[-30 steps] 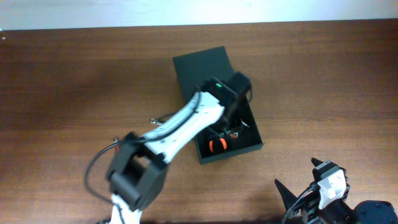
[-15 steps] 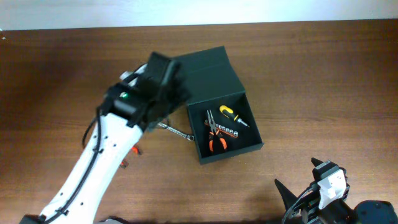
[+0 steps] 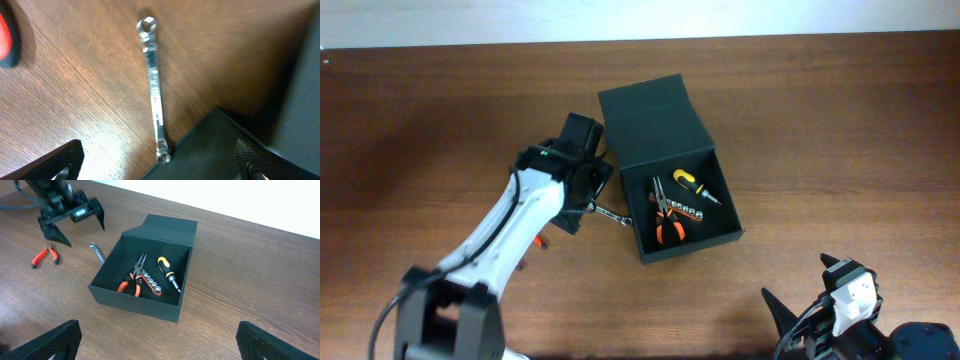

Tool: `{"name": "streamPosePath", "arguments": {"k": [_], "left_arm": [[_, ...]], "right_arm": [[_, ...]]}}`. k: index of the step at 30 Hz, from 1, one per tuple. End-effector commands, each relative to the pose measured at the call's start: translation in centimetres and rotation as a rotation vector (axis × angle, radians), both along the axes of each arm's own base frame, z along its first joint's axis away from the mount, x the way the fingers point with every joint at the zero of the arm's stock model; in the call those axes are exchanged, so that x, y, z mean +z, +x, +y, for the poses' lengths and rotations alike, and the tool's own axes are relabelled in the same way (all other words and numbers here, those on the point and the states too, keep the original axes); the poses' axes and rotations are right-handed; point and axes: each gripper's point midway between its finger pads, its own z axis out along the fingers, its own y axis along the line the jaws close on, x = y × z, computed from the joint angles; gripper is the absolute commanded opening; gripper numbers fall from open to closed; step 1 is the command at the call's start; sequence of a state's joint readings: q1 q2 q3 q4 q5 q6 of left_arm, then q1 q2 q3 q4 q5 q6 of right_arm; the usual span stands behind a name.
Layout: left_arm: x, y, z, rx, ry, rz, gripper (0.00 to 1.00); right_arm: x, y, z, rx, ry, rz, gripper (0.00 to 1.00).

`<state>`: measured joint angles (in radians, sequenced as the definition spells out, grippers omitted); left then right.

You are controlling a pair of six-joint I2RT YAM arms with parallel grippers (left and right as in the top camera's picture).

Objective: Pack container
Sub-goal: 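Move the left gripper back to the chrome wrench and grasp it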

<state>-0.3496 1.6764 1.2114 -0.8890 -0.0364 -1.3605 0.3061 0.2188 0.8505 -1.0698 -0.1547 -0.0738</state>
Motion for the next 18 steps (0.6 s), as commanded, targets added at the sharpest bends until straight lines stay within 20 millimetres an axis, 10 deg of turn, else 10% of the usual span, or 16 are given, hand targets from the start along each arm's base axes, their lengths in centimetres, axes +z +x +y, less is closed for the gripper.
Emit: {"name": "streamPosePath", "arguments": {"k": [1, 18], "left_arm": [[-2.6, -0.6, 0.1, 0.085, -0.059, 0.106, 0.97], [-9.1, 1.2, -0.2, 0.133, -0.158, 0.201, 0.81]], "right_arm": [[0.2, 0.1, -0.3, -0.024, 0.008, -0.006, 0.99], [0.2, 0.1, -0.3, -0.024, 0.008, -0.006, 0.99]]}}
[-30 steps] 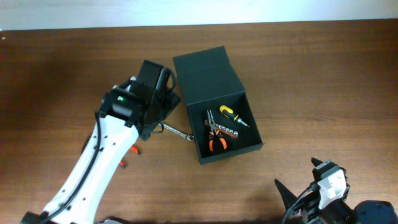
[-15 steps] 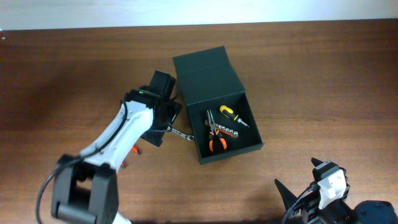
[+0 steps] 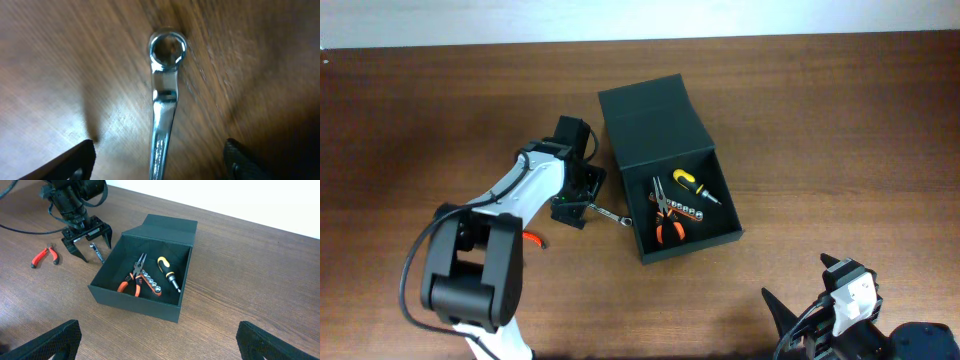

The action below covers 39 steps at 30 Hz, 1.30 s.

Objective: Pack container
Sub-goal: 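Move the left gripper back to the chrome wrench and grasp it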

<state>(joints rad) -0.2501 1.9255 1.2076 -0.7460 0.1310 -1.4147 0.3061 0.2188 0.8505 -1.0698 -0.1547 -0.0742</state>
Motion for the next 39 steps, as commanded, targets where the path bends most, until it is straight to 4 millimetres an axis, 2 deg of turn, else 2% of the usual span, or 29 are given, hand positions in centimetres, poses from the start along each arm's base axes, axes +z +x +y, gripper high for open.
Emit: {"name": "streamPosePath", "arguments": {"k": [1, 2, 5, 8, 9, 15, 16, 22, 26, 31, 36, 39], "left_arm": [[-1.6, -0.5, -0.4, 0.006, -0.031, 0.048, 0.79], [-1.9, -0.7, -0.5, 0.006, -0.033, 0.058, 0.77], [-2.1, -0.8, -0.4, -0.004, -0.030, 0.064, 0.60], [-2.1, -0.8, -0.4, -0.013, -0.029, 0.062, 0.26], [-2.1, -0.8, -0.4, -0.016, -0.029, 0.062, 0.20], [-2.1, -0.8, -0.3, -0.016, -0.025, 0.064, 0.08], [-2.1, -0.8, -0.3, -0.016, -0.025, 0.064, 0.03], [-1.9, -0.7, -0.4, -0.016, -0.027, 0.057, 0.02], [-0.3, 0.0, 0.0, -0.038, -0.012, 0.001, 0.02], [4.3, 1.1, 2.1, -0.061, 0.056, -0.131, 0.02], [9.2, 0.3, 4.4, -0.046, 0.130, -0.224, 0.02], [12.2, 0.4, 4.9, -0.068, 0.141, -0.313, 0.02]], "right_arm": [[0.2, 0.1, -0.3, -0.024, 0.008, -0.006, 0.99], [0.2, 0.1, -0.3, -0.024, 0.008, -0.006, 0.99], [0.2, 0.1, -0.3, -0.024, 0.008, -0.006, 0.99], [0.2, 0.1, -0.3, -0.024, 0.008, -0.006, 0.99], [0.2, 0.1, -0.3, -0.024, 0.008, -0.006, 0.99], [0.2, 0.1, -0.3, -0.024, 0.008, -0.006, 0.99], [0.2, 0.1, -0.3, -0.024, 0.008, -0.006, 0.99], [0.2, 0.1, -0.3, -0.024, 0.008, -0.006, 0.99], [0.2, 0.1, -0.3, -0.024, 0.008, -0.006, 0.99], [0.2, 0.1, -0.3, -0.024, 0.008, -0.006, 0.99], [0.2, 0.1, -0.3, -0.024, 0.008, -0.006, 0.99], [0.2, 0.1, -0.3, -0.024, 0.008, -0.006, 0.99]]}}
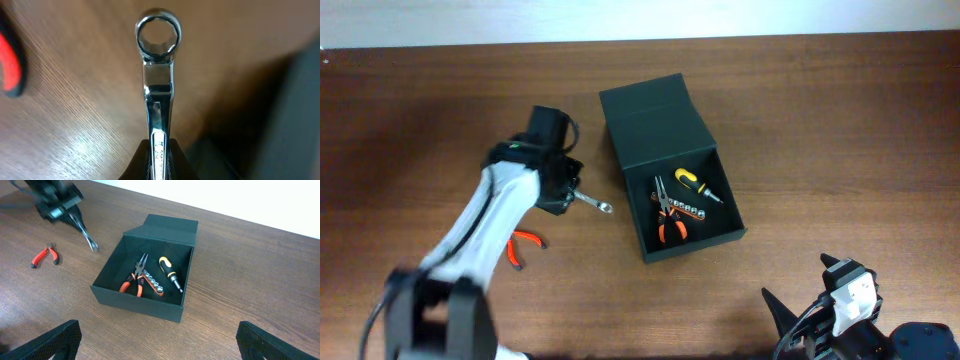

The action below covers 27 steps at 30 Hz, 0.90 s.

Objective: Pack container
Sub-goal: 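Move the left gripper back to the chrome wrench and grasp it, then lower the wrench into the box on top of the pliers and release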

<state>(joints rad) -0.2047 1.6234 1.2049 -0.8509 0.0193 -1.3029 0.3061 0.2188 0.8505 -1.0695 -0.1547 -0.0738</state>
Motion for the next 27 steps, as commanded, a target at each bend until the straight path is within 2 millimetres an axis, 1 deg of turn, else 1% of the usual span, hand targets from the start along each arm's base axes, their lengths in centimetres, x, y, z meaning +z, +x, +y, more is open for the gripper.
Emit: {"name": "streamPosePath", "arguments": {"k": [1, 3, 6, 7, 9, 11, 13, 15, 17, 20, 24, 27], "left_arm": [[3.6, 0.3, 1.2, -0.032, 0.057, -0.117, 0.02], [5.3, 0.5, 0.8, -0.048, 0.042, -0.164, 0.02], [7.6, 1.1, -1.2, -0.100, 0.009, -0.224, 0.02], [8.3, 1.3, -2.2, -0.124, -0.003, -0.240, 0.02], [9.5, 1.6, -5.0, -0.189, -0.023, -0.270, 0.02], [10.2, 1.8, -7.6, -0.248, -0.037, -0.286, 0.02], [10.5, 1.9, -10.2, -0.307, -0.049, -0.291, 0.02], [10.4, 1.8, -13.1, -0.369, -0.058, -0.289, 0.02], [9.9, 1.6, -15.6, -0.419, -0.063, -0.280, 0.02], [8.4, 1.3, -18.5, -0.459, -0.072, -0.248, 0.02], [5.6, 0.8, -21.1, -0.463, -0.098, -0.181, 0.02], [3.5, 0.2, -22.1, -0.453, -0.092, -0.132, 0.02]], "right_arm": [[0.2, 0.1, -0.3, -0.024, 0.008, -0.006, 0.99], [0.2, 0.1, -0.3, -0.024, 0.008, -0.006, 0.99], [0.2, 0.1, -0.3, -0.024, 0.008, -0.006, 0.99], [0.2, 0.1, -0.3, -0.024, 0.008, -0.006, 0.99], [0.2, 0.1, -0.3, -0.024, 0.008, -0.006, 0.99], [0.2, 0.1, -0.3, -0.024, 0.008, -0.006, 0.99], [0.2, 0.1, -0.3, -0.024, 0.008, -0.006, 0.99], [0.2, 0.1, -0.3, -0.024, 0.008, -0.006, 0.99], [0.2, 0.1, -0.3, -0.024, 0.008, -0.006, 0.99], [0.2, 0.1, -0.3, -0.024, 0.008, -0.006, 0.99], [0.2, 0.1, -0.3, -0.024, 0.008, -0.006, 0.99], [0.2, 0.1, -0.3, -0.024, 0.008, -0.006, 0.99]]}}
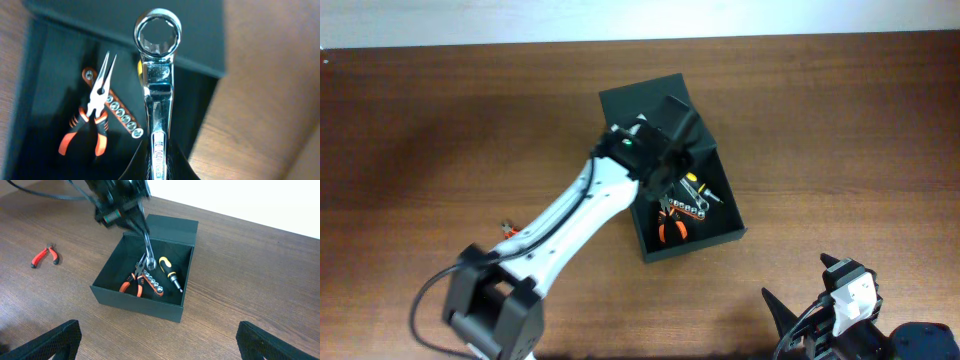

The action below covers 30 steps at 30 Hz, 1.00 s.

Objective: Pack container
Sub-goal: 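Lower the wrench into the box on top of the pliers and release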

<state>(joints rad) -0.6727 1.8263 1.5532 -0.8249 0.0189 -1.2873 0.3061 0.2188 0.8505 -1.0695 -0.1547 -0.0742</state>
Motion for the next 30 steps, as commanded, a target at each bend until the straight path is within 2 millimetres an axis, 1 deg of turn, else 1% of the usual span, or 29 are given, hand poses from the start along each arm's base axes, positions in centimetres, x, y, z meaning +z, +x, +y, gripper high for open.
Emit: {"name": "streamPosePath", "arguments": {"k": [1, 4, 6, 14, 17, 22, 24, 26, 27, 28, 30], "left_arm": [[-1.5, -0.3, -1.5, 0.030, -0.013, 0.048, 0.02], [-3.2, -0.6, -1.8, 0.047, 0.004, 0.084, 0.02], [-4.0, -0.6, -1.8, 0.059, 0.014, 0.102, 0.02], [-8.6, -0.8, -1.3, 0.074, 0.072, 0.195, 0.02], [-9.4, -0.9, -1.3, 0.075, 0.075, 0.216, 0.02], [-9.5, -0.7, -1.0, 0.085, 0.073, 0.221, 0.03], [-9.5, -0.6, -1.0, 0.087, 0.073, 0.221, 0.15], [-9.5, -0.6, -0.9, 0.088, 0.073, 0.220, 0.31], [-9.5, -0.6, -0.9, 0.088, 0.072, 0.220, 0.36], [-9.4, -0.6, -1.0, 0.088, 0.072, 0.220, 0.40], [-9.4, -0.5, -1.0, 0.087, 0.069, 0.216, 0.42]], "right_arm": [[0.2, 0.1, -0.3, -0.024, 0.008, -0.006, 0.99], [0.2, 0.1, -0.3, -0.024, 0.008, -0.006, 0.99], [0.2, 0.1, -0.3, -0.024, 0.008, -0.006, 0.99], [0.2, 0.1, -0.3, -0.024, 0.008, -0.006, 0.99], [0.2, 0.1, -0.3, -0.025, 0.008, -0.006, 0.99], [0.2, 0.1, -0.3, -0.024, 0.008, -0.006, 0.99], [0.2, 0.1, -0.3, -0.024, 0.008, -0.006, 0.99], [0.2, 0.1, -0.3, -0.024, 0.008, -0.006, 0.99], [0.2, 0.1, -0.3, -0.024, 0.008, -0.006, 0.99], [0.2, 0.1, -0.3, -0.024, 0.008, -0.006, 0.99], [0.2, 0.1, -0.3, -0.024, 0.008, -0.006, 0.99]]}}
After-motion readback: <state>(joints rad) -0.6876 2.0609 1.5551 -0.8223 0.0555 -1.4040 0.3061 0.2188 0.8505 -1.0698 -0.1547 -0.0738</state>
